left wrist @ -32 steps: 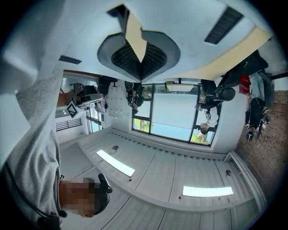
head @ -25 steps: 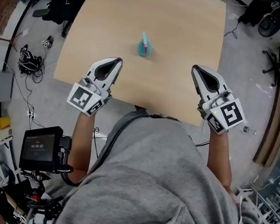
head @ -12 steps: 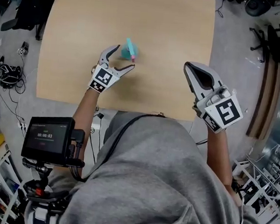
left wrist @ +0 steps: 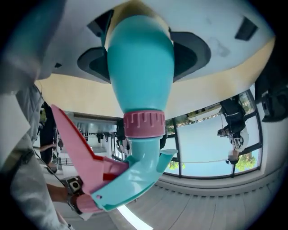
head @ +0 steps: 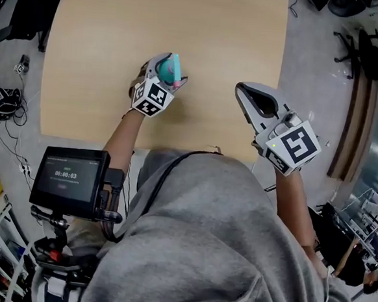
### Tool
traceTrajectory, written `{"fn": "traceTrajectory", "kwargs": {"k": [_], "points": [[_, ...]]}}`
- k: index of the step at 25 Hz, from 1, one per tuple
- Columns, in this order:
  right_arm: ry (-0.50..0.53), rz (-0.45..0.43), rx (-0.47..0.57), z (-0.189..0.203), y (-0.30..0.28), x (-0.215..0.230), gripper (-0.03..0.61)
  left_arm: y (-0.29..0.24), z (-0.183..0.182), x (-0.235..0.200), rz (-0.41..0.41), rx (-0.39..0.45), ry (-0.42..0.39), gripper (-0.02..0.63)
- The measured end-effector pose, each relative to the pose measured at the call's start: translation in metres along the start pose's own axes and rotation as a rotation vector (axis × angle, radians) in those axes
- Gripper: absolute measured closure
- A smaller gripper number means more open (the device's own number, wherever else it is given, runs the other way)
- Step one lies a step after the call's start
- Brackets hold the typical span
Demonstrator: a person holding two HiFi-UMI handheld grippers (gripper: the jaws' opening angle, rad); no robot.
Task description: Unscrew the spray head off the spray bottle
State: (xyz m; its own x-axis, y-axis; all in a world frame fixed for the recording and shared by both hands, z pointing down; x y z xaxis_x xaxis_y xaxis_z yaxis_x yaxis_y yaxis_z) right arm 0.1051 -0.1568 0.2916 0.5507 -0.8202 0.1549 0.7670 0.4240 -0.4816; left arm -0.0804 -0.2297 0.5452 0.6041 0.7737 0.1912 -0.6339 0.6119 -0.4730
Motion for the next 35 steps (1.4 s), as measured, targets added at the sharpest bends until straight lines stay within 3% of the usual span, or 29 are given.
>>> {"fn": "traceTrajectory", "kwargs": {"k": [2,3,4,5,9,12,14,16,18,20,21,23,25,26,28,30,32,34,35], "points": [[-0.029,-0.048,-0.002,0.000,-0.017,0.003,0.571,0.008,-0.012,0.006,-0.026,-0.055,-0.088,0.229],[-0.055,-0.073,-0.004,-0.001,-0.028,0.002,0.541,0.014,-0.019,0.010,-0.047,-0.076,-0.131,0.230],[-0.090,-0.097,-0.011,-0.001,-0.042,0.000,0.381,0.019,-0.026,0.013,-0.068,-0.089,-0.173,0.230],[-0.128,-0.115,-0.024,-0.001,-0.056,-0.002,0.287,0.025,-0.034,0.016,-0.089,-0.095,-0.216,0.230],[-0.283,-0.143,-0.171,0.011,-0.100,0.005,0.284,0.039,-0.064,0.029,-0.153,-0.099,-0.377,0.230],[-0.331,-0.188,-0.325,0.026,-0.114,0.010,0.287,0.040,-0.083,0.031,-0.206,-0.106,-0.450,0.229],[-0.325,-0.164,-0.356,0.028,-0.114,0.012,0.416,0.042,-0.090,0.029,-0.224,-0.104,-0.470,0.229],[-0.308,-0.144,-0.357,0.026,-0.111,0.015,0.442,0.045,-0.093,0.027,-0.211,-0.090,-0.465,0.230],[-0.168,-0.169,-0.394,0.020,-0.110,0.011,0.443,0.048,-0.094,0.028,-0.141,-0.067,-0.431,0.233],[0.144,-0.245,-0.481,0.015,-0.109,-0.003,0.445,0.054,-0.092,0.032,-0.015,-0.028,-0.382,0.235],[0.365,-0.320,-0.529,0.015,-0.106,-0.014,0.445,0.060,-0.090,0.036,0.068,0.006,-0.355,0.236],[0.936,-0.526,-0.579,0.021,-0.096,-0.037,0.445,0.076,-0.086,0.047,0.260,0.087,-0.300,0.236],[1.486,-0.675,-0.531,0.028,-0.087,-0.057,0.445,0.089,-0.082,0.056,0.400,0.137,-0.247,0.236],[1.692,-0.721,-0.505,0.033,-0.083,-0.064,0.445,0.092,-0.081,0.058,0.438,0.148,-0.234,0.236],[2.001,-0.792,-0.512,0.044,-0.076,-0.069,0.445,0.094,-0.080,0.060,0.474,0.164,-0.241,0.238],[2.159,-0.808,-0.512,0.049,-0.074,-0.066,0.445,0.091,-0.079,0.061,0.474,0.178,-0.239,0.238],[2.116,-0.771,-0.521,0.045,-0.077,-0.055,0.443,0.085,-0.080,0.058,0.424,0.178,-0.188,0.236],[1.853,-0.691,-0.552,0.033,-0.083,-0.036,0.414,0.077,-0.081,0.051,0.334,0.156,-0.118,0.236],[1.653,-0.640,-0.549,0.022,-0.086,-0.026,0.309,0.073,-0.081,0.046,0.279,0.139,-0.080,0.236]]}}
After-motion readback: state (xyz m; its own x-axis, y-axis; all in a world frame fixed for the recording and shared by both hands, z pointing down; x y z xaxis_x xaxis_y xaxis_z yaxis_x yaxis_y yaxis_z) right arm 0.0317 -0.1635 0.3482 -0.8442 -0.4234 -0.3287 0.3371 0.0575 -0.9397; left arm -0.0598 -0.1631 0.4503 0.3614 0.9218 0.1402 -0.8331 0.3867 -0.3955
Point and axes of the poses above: the fingertips, and each gripper's own axes: y backward along the fingers, x to its right, z out of its underside, the point moved 8 cm from there along y, backward along the fingers, and after that the axes turned 9 degrees about -z, right-handed, at the moved point
